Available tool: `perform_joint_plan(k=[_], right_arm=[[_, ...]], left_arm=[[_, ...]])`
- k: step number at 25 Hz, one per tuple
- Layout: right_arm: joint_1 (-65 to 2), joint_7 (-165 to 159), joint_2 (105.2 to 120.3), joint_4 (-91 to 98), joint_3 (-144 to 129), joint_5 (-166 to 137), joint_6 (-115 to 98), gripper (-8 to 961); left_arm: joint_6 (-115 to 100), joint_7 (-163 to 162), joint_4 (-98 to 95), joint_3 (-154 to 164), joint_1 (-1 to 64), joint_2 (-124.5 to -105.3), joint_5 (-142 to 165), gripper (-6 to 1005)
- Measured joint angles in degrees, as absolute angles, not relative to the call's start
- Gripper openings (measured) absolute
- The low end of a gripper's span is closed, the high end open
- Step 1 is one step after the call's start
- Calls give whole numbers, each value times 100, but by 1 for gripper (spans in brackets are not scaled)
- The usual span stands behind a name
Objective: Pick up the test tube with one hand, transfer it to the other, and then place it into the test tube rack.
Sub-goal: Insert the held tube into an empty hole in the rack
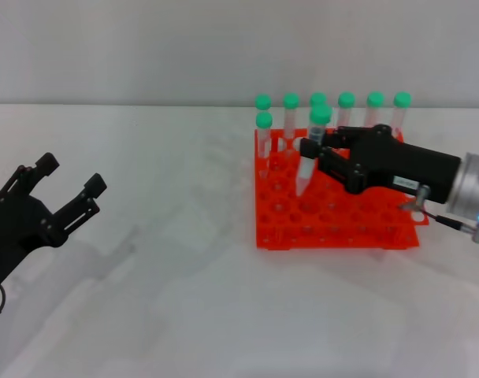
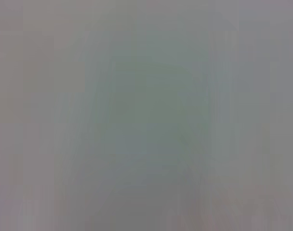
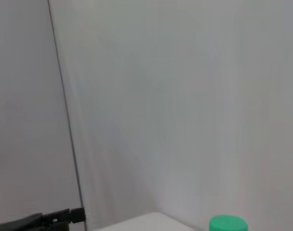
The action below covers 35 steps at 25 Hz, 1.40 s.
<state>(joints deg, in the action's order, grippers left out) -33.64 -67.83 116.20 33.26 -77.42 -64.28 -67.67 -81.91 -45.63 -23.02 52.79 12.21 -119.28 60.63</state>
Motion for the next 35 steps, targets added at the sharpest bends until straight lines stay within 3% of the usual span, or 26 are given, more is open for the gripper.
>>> perform_joint_plan(k=[35], right_arm=[[-4095, -6131, 11619, 3248, -9223, -4927, -4559, 194]], left_arm=[[-8644, -3810, -1375, 5293, 1046, -11953, 5615, 892]])
